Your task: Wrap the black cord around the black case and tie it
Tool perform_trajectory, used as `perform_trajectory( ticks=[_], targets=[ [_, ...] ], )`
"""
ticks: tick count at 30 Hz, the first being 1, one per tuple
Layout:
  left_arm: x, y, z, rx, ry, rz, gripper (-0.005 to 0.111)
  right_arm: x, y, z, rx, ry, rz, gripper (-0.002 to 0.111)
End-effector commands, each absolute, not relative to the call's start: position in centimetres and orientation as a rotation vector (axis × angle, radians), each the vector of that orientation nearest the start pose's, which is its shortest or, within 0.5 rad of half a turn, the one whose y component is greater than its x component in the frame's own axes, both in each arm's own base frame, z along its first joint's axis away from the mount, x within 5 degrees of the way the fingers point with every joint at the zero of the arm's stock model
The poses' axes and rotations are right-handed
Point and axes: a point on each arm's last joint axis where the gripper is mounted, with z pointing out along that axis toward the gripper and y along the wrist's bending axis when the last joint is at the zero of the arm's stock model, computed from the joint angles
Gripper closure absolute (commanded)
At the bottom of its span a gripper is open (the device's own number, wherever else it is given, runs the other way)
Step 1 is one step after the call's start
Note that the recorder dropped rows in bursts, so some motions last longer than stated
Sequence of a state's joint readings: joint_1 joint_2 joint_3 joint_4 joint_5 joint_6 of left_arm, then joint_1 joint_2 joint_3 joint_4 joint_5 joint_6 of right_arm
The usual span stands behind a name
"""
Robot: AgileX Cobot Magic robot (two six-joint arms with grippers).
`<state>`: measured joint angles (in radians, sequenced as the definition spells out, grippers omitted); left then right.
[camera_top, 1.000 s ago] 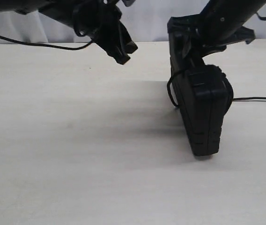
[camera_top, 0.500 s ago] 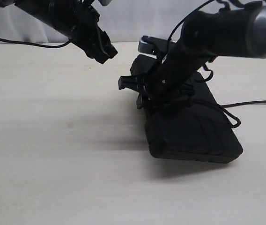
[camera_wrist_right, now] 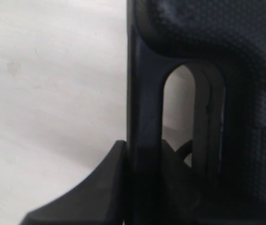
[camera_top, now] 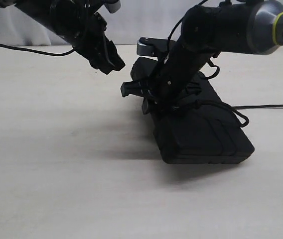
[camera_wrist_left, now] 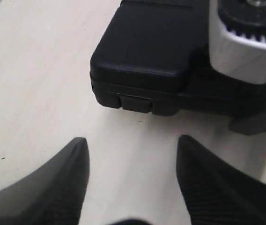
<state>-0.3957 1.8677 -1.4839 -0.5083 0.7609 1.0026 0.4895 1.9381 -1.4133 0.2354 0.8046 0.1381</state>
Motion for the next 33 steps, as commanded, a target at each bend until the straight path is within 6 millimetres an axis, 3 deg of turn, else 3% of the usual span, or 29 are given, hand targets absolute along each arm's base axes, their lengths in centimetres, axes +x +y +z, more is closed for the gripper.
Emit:
perform_trajectory(
  ticks=[1,8,12,15,18,21,23,27,31,33],
  targets=[
    [36.7,-18.7,26.3,1.331,2.127,-0.364,0.054,35.4,20.1,21.1,-0.381,2.78,0.352,0.101],
    [36.6,-18.7,26.3,1.341,2.133,-0.368,0.054,35.5,20.1,21.1,-0.384,2.775,0.352,0.063],
    [36.5,-18.7,26.2,1.348,2.14,-0.381,0.054,35.6,20.0,21.9,-0.412,2.756,0.327,0.062],
    [36.1,-19.3,26.0,1.355,2.134,-0.494,0.054,35.6,19.1,24.2,-0.445,2.758,0.245,0.062],
    [35.0,-20.9,25.6,1.506,2.009,-0.696,0.054,35.9,15.9,26.5,-0.331,2.778,0.09,0.062],
    [33.5,-23.1,24.4,1.764,1.808,-0.764,0.054,36.7,11.0,27.1,-0.156,2.8,-0.024,0.062],
    [32.8,-24.8,23.6,1.843,1.722,-0.747,0.054,37.2,7.4,26.8,-0.023,2.813,-0.047,0.062],
    [32.1,-29.1,21.9,1.809,1.658,-0.629,0.054,37.6,1.0,25.5,0.174,2.836,-0.058,0.062],
    [31.3,-31.8,20.0,1.833,1.607,-0.487,0.054,37.4,-3.4,24.7,0.357,2.798,0.106,0.062],
    [31.0,-32.6,18.8,1.876,1.585,-0.435,0.054,37.3,-4.7,24.1,0.388,2.768,0.192,0.062]
  ],
)
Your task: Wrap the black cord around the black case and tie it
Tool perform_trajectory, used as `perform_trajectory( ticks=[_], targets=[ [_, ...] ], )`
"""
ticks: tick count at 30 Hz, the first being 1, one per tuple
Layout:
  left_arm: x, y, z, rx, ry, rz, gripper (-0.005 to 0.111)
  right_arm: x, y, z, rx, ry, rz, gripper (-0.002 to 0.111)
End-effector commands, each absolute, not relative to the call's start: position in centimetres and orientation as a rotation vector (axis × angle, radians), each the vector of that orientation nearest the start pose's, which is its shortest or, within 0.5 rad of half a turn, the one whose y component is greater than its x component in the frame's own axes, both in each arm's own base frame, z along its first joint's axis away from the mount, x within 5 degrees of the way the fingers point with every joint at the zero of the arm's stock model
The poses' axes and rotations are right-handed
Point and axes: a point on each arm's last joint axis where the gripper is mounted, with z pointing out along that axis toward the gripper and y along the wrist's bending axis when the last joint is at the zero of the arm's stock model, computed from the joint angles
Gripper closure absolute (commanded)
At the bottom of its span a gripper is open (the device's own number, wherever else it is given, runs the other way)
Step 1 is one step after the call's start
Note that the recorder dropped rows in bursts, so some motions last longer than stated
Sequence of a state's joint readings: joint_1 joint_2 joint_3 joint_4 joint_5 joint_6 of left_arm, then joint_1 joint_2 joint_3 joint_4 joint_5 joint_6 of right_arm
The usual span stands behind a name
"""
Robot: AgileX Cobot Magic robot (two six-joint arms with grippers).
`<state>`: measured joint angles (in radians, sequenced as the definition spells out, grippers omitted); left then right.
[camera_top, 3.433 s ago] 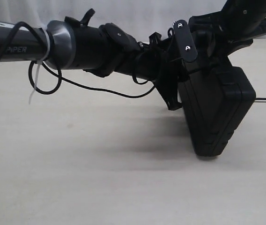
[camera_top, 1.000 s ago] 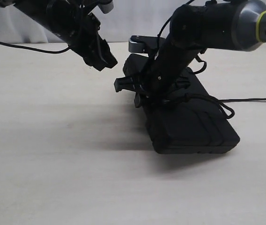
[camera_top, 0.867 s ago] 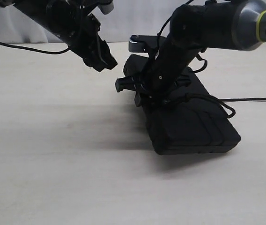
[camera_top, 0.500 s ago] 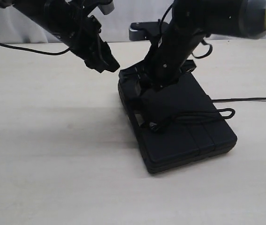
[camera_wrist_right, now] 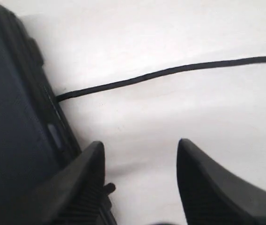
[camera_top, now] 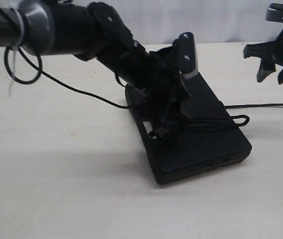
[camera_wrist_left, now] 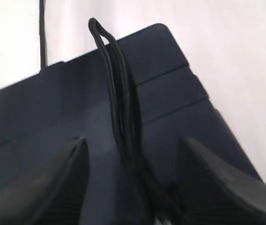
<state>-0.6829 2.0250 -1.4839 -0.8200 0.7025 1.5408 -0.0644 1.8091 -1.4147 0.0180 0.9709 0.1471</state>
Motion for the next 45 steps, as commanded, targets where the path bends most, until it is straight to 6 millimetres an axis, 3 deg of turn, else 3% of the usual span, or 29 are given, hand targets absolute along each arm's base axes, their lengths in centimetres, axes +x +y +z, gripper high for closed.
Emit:
perform_trajectory(
  ticks=[1,6,10,15,18,24,27,30,34,37,45],
  targets=[
    [31.0,-32.9,18.3,1.886,1.58,-0.413,0.054,37.2,-5.0,23.9,0.399,2.756,0.214,0.062],
    [31.5,-34.1,15.7,1.883,1.542,-0.28,0.054,36.9,-5.8,22.9,0.422,2.742,0.218,0.062],
    [32.0,-34.3,15.2,1.841,1.546,-0.232,0.056,36.9,-5.9,22.7,0.411,2.741,0.196,0.062],
    [33.1,-33.5,15.4,1.753,1.61,-0.215,0.091,37.0,-6.7,22.0,0.424,2.755,0.091,0.062],
    [33.5,-32.8,15.3,1.762,1.634,-0.233,0.106,37.2,-8.1,20.0,0.507,2.789,0.05,0.062],
    [34.1,-31.7,15.1,1.772,1.678,-0.27,0.107,36.9,-13.0,15.8,0.872,2.754,0.207,0.062],
    [33.7,-31.5,14.9,1.81,1.69,-0.312,0.107,37.2,-15.1,14.4,1.063,2.57,0.373,0.062],
    [33.6,-31.5,14.9,1.821,1.693,-0.323,0.107,37.9,-15.1,13.1,1.109,2.434,0.458,0.062],
    [33.6,-31.5,14.8,1.824,1.693,-0.327,0.107,38.2,-14.6,11.4,1.123,2.429,0.54,0.062],
    [33.5,-31.5,14.8,1.834,1.696,-0.338,0.107,38.1,-14.6,10.9,1.113,2.458,0.522,0.062],
    [33.0,-31.5,14.7,1.877,1.704,-0.388,0.107,38.6,-16.2,10.4,1.156,2.338,0.359,0.062]
  ],
)
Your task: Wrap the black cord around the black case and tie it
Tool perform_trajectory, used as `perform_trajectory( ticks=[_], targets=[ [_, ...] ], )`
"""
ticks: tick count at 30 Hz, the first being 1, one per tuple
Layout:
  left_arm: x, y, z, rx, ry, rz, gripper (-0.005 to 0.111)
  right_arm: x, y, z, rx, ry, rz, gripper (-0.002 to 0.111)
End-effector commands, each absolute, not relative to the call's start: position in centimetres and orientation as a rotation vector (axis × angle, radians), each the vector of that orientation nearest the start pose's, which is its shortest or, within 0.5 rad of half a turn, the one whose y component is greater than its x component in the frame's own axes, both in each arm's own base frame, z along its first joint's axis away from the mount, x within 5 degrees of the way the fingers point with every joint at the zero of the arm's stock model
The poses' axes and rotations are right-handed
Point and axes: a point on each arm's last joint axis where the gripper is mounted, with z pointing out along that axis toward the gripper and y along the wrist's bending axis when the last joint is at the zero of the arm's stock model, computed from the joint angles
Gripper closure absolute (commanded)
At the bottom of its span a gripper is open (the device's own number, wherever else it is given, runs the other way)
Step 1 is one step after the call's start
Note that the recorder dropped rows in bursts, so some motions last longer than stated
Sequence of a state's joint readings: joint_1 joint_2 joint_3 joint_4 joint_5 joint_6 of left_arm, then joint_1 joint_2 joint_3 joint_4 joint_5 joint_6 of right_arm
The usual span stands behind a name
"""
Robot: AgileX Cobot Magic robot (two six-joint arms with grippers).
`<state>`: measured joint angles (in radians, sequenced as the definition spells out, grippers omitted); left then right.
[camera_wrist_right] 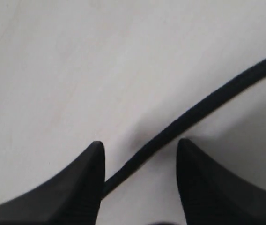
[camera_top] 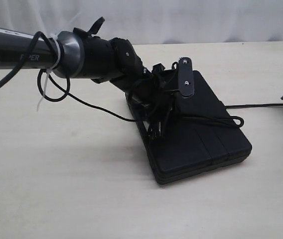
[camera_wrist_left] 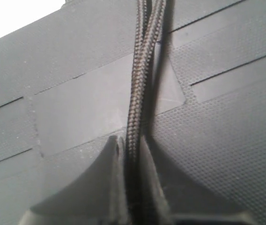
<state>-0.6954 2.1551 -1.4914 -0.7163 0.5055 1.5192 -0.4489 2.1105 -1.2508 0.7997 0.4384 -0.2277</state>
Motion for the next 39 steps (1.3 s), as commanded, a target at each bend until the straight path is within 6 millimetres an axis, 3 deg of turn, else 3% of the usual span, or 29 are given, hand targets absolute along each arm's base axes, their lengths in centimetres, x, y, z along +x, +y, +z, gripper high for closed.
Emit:
perform_trajectory(
  ticks=[1,9,15,16,23,28,32,34,37,39],
  targets=[
    [32.9,-31.5,14.7,1.88,1.705,-0.392,0.107,38.6,-16.3,10.0,1.172,2.33,0.351,0.062],
    [32.9,-31.5,14.6,1.883,1.704,-0.393,0.107,39.8,-16.4,7.5,1.179,2.381,0.41,0.063],
    [32.9,-31.5,14.6,1.883,1.704,-0.393,0.107,40.4,-16.3,5.6,1.116,2.461,0.448,0.091],
    [32.9,-31.5,14.6,1.883,1.704,-0.393,0.107,40.6,-16.4,5.4,1.052,2.483,0.435,0.103],
    [32.9,-31.5,14.6,1.886,1.704,-0.397,0.107,41.5,-15.4,6.0,0.851,2.482,0.529,0.104],
    [32.8,-31.5,14.6,1.888,1.705,-0.399,0.107,42.9,-11.8,7.5,0.569,2.506,0.534,0.104],
    [33.0,-31.5,14.7,1.873,1.704,-0.384,0.107,43.7,-9.4,10.0,0.338,2.487,0.485,0.104],
    [33.4,-31.5,14.8,1.791,1.755,-0.369,0.107,43.4,-8.0,12.3,0.214,2.442,0.36,0.104],
    [33.6,-31.5,14.8,1.759,1.769,-0.36,0.107,42.2,-6.5,14.0,0.12,2.391,0.156,0.104],
    [33.6,-31.5,14.9,1.756,1.768,-0.356,0.107,41.5,-5.8,14.4,0.074,2.387,0.112,0.104]
  ],
)
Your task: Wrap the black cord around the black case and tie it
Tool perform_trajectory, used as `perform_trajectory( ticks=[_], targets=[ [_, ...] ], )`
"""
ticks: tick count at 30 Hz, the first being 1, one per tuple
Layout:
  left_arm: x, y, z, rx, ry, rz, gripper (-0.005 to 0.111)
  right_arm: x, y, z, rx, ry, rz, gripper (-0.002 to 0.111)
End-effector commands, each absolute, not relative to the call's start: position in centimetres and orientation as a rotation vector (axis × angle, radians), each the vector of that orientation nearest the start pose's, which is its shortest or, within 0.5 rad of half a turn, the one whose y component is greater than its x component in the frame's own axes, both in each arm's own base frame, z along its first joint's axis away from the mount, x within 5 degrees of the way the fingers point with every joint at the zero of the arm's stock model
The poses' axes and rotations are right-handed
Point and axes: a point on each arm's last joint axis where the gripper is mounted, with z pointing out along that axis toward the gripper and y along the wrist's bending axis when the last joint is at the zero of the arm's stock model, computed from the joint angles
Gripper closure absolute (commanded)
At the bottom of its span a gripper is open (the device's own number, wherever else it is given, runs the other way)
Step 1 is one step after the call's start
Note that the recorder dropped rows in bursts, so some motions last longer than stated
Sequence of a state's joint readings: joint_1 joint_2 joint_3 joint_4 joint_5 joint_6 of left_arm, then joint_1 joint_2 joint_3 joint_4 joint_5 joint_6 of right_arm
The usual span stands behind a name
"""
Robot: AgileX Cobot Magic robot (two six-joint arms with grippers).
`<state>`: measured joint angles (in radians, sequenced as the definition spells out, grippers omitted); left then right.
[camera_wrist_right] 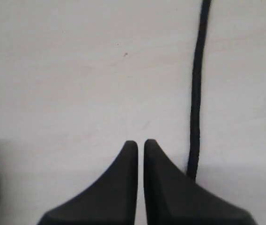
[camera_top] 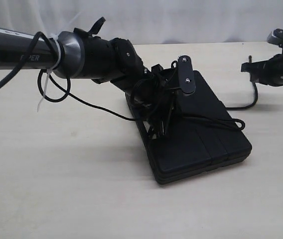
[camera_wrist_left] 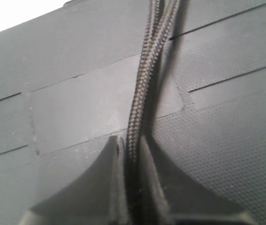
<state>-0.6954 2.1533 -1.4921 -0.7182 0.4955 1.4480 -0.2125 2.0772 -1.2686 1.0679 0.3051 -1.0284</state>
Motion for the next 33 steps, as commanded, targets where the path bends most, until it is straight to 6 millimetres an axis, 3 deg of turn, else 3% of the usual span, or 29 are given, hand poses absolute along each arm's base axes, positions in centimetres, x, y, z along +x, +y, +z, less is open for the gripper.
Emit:
perform_trajectory(
  ticks=[1,5,8,10,14,17,24,26,27,28,33],
  targets=[
    [33.6,-31.5,14.9,1.756,1.768,-0.356,0.107,41.4,-5.5,14.4,0.069,2.389,0.116,0.104],
    [33.6,-31.5,14.9,1.739,1.788,-0.368,0.107,41.1,-5.8,14.5,0.301,2.405,0.224,0.102],
    [33.6,-31.5,14.9,1.739,1.788,-0.368,0.107,41.0,-6.5,14.4,0.354,2.433,0.142,0.077],
    [33.6,-31.5,14.9,1.739,1.788,-0.368,0.107,41.3,-6.8,14.6,0.378,2.447,0.112,0.073],
    [33.6,-31.5,14.9,1.739,1.788,-0.368,0.107,43.1,-7.9,13.6,0.377,2.648,-0.004,0.073],
    [33.6,-31.5,14.9,1.737,1.787,-0.365,0.107,44.5,-8.1,12.7,0.381,2.653,0.0,0.073],
    [33.7,-31.5,14.9,1.736,1.785,-0.361,0.107,45.2,-8.2,9.8,0.397,2.698,0.011,0.074],
    [33.7,-31.5,14.9,1.736,1.785,-0.361,0.107,45.2,-8.2,9.4,0.388,2.708,0.01,0.084],
    [33.7,-31.5,14.9,1.736,1.785,-0.361,0.107,45.1,-8.2,9.2,0.373,2.717,0.007,0.1],
    [33.7,-31.5,14.9,1.736,1.785,-0.361,0.107,45.1,-8.2,9.0,0.362,2.722,0.005,0.104],
    [33.7,-31.5,14.9,1.734,1.785,-0.359,0.107,44.3,-7.4,9.2,0.321,2.704,0.011,0.104]
  ],
)
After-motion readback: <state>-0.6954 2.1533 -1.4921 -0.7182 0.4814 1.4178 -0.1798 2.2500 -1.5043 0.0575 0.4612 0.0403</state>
